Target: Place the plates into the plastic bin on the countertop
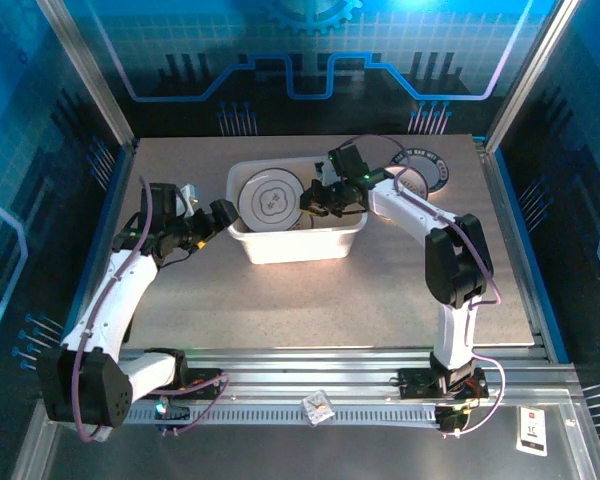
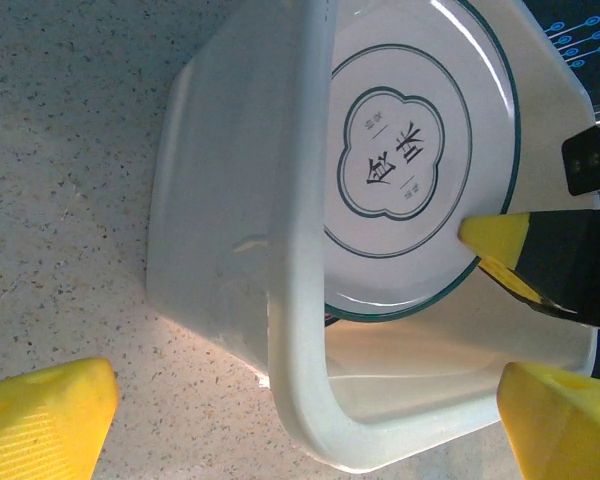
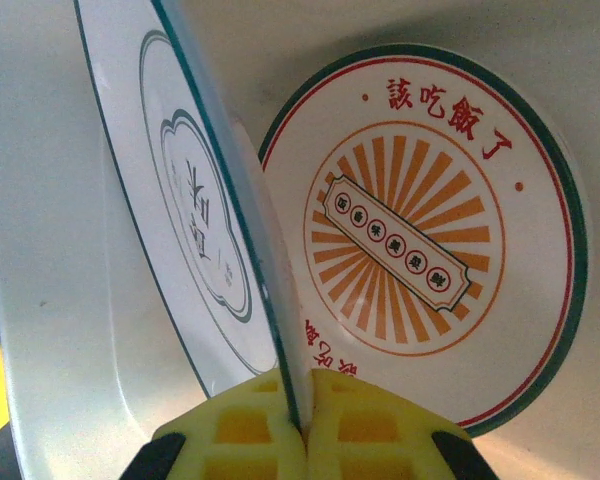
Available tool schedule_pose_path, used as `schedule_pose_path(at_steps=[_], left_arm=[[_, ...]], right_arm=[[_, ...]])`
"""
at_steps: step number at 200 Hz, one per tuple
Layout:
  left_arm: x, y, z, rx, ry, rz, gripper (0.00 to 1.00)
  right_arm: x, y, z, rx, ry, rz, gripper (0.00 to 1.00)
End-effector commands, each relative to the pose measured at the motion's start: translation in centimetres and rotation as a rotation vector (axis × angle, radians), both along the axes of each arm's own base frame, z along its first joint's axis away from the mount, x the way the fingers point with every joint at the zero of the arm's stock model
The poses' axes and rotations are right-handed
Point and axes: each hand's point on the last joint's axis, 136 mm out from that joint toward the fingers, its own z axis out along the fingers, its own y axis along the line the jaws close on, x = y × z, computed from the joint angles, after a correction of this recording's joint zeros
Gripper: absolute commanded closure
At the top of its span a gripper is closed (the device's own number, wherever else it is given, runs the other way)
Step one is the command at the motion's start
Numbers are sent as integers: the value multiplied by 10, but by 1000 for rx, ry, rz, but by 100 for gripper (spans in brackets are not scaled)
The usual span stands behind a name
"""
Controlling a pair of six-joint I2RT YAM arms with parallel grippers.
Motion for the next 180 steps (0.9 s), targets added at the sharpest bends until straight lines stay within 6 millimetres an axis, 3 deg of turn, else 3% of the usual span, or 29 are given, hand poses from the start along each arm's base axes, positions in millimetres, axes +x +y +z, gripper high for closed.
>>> schedule_pose_path(at_steps=[1,116,180], left_arm=[[0,-1,-2,10,6,-7,1],[-2,-1,-10,8,21,-7,2],[-5,-2,-10,4,15,-12,1]], right_arm=[[-7,12,-1,26,12,52,98],[-9,5,-49,-41,107,30,93],[-8,1,-55,-63,106,7,77]])
